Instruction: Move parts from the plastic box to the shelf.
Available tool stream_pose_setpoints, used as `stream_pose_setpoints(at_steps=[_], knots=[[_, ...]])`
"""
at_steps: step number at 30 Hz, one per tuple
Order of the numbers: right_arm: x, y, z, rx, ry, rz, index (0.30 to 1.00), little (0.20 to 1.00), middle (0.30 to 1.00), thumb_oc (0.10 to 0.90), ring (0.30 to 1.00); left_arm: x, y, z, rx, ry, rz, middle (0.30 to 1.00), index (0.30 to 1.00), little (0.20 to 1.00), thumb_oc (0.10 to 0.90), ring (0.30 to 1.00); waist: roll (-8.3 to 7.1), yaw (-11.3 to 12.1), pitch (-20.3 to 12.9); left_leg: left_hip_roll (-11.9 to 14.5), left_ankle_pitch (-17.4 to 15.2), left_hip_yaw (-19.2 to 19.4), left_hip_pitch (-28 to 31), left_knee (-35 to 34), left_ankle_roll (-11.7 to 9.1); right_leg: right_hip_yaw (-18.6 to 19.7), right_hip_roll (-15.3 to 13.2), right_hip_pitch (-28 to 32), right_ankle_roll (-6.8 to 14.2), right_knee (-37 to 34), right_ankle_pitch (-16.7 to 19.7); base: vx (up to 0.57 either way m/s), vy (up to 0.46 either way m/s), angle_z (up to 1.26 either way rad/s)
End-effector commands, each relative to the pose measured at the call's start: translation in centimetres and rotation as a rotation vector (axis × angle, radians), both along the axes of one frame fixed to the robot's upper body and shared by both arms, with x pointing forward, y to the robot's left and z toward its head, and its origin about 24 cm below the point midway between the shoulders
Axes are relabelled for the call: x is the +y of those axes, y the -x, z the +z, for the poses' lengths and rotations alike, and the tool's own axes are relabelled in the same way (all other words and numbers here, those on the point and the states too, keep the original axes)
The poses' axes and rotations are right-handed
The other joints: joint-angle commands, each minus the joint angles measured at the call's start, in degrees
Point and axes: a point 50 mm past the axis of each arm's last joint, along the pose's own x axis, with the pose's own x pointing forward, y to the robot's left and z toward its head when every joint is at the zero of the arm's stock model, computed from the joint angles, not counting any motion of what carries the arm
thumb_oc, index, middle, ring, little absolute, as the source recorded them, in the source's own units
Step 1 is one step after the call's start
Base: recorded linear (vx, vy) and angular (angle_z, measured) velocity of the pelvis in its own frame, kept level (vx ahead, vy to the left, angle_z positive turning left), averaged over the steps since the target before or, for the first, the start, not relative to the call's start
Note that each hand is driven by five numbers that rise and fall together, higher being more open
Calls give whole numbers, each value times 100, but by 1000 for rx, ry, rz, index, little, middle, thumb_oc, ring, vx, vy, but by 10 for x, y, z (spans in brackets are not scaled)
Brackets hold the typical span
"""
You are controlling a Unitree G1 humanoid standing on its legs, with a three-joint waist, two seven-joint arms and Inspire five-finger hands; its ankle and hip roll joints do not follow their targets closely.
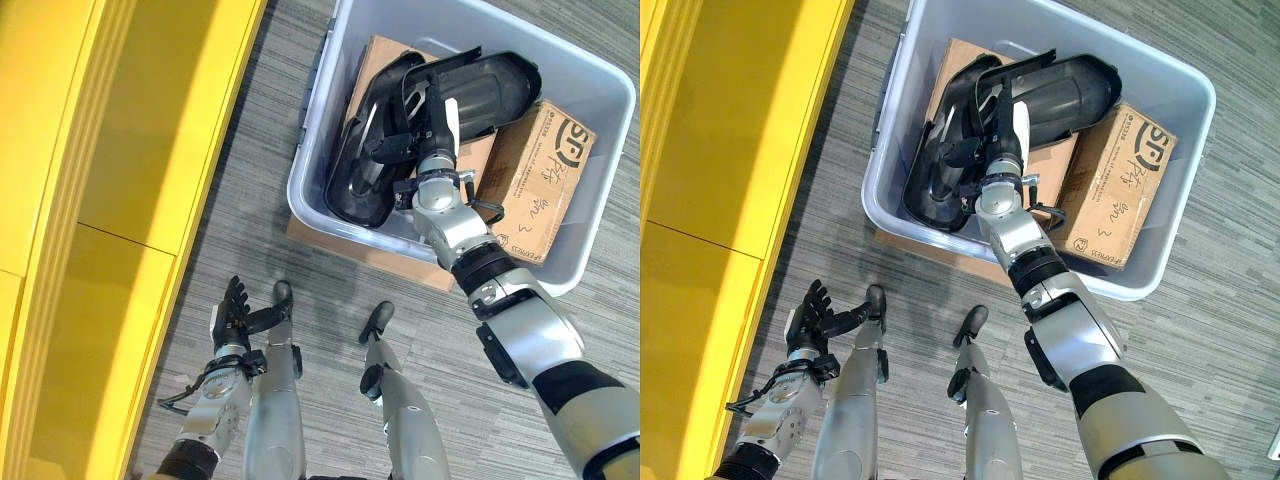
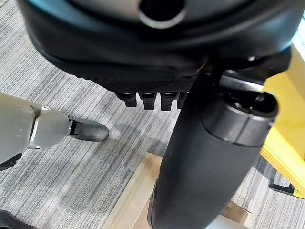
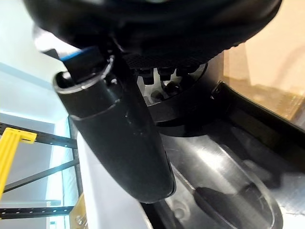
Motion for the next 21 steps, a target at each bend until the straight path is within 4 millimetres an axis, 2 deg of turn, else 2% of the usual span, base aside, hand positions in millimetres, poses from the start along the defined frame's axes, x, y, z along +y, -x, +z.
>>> stream_pose_setpoints(at_steps=[1, 15, 21], knots=[[-4, 7, 77, -270, 74, -48, 1000, 1000, 1000, 900, 1000, -3, 6, 20, -121, -5, -6, 1000, 1000, 1000, 900, 1000, 137, 54, 46, -180, -798, -305, 340, 286, 87, 412, -359, 297, 701, 1153, -778, 0, 0, 0], [-11, 5, 81, -262, 84, -98, 1000, 1000, 1000, 900, 1000, -5, 5, 24, -142, 1, -9, 1000, 1000, 1000, 900, 1000, 161, 85, 46, -216, -945, -423, -149, 596, 135, 306, -395, -12, 707, 1373, -872, 17, 4, 4], [-13, 5, 89, -281, 124, -135, 1000, 1000, 1000, 900, 1000, -8, 3, 27, -154, -1, -18, 1000, 1000, 1000, 900, 1000, 207, 96, 46, -247, -1007, -463, -413, 755, 152, 279, -422, -249, 700, 1506, -922, 7, 9, 3]])
